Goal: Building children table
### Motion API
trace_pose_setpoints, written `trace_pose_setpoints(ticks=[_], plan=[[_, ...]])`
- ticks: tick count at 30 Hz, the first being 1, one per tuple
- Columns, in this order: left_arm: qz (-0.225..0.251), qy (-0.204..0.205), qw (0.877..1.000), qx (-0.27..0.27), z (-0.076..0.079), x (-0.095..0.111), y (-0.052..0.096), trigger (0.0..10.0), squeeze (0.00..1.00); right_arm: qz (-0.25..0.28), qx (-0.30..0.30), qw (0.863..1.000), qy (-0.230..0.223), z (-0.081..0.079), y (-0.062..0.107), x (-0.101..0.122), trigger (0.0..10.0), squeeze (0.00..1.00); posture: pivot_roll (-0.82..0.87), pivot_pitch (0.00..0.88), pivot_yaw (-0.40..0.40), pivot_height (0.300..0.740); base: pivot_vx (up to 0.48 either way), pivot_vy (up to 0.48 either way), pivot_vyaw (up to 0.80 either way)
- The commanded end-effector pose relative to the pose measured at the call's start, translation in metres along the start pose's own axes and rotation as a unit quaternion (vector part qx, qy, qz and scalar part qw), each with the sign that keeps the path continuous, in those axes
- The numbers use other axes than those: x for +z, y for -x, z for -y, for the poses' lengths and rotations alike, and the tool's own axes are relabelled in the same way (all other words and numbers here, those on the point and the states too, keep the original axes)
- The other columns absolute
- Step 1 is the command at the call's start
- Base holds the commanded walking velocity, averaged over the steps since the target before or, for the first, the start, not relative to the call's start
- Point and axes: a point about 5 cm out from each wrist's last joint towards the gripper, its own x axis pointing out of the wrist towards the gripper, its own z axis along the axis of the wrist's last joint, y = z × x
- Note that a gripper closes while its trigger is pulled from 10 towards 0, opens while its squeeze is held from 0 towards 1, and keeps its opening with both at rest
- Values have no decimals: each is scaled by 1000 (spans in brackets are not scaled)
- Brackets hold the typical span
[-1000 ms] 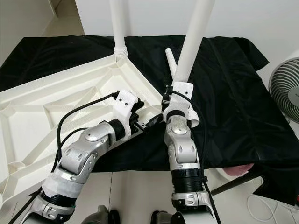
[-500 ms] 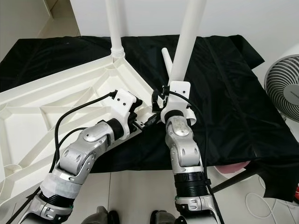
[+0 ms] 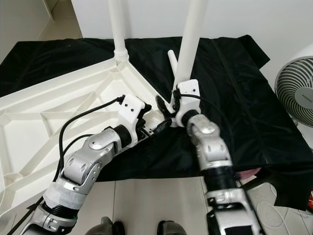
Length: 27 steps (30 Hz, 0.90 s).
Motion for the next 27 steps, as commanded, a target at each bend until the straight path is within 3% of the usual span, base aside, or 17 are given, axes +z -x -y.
trace_pose_setpoints(ticks=[1,11,13,14,15,16,25,26,27], plan=[[2,-3,999,-35,6,0,1,10000,0,-3,33,999,16,-3,-3,-4,10000,0,-138,110,22,740,0,0,0],[-13,1,998,-62,12,-6,2,10000,0,-3,104,993,56,5,-6,-8,10000,0,-131,105,24,740,0,0,0],[-16,0,998,-67,14,-7,3,10000,0,-5,117,991,69,7,-8,-8,7255,0,-128,103,23,740,0,0,0],[-17,-1,998,-68,14,-7,3,10000,0,-5,121,990,75,8,-9,-8,3647,0,-126,103,22,740,0,0,0],[-17,-1,998,-68,14,-7,3,10000,0,-5,121,990,75,8,-9,-8,3647,0,-126,103,22,740,0,0,0],[-18,0,997,-69,15,-8,3,10000,0,-3,121,990,78,10,-10,-8,0,0,-124,101,19,740,0,0,0],[-24,0,997,-77,17,-10,3,10000,0,3,128,990,61,15,-9,-11,0,0,-125,93,15,740,0,0,0],[-24,-1,997,-79,18,-10,4,10000,0,3,122,991,49,15,-8,-12,2196,0,-127,80,16,740,0,0,0],[-24,-1,997,-79,18,-10,4,10000,0,3,122,991,49,15,-8,-12,2196,0,-127,80,16,740,0,0,0]])
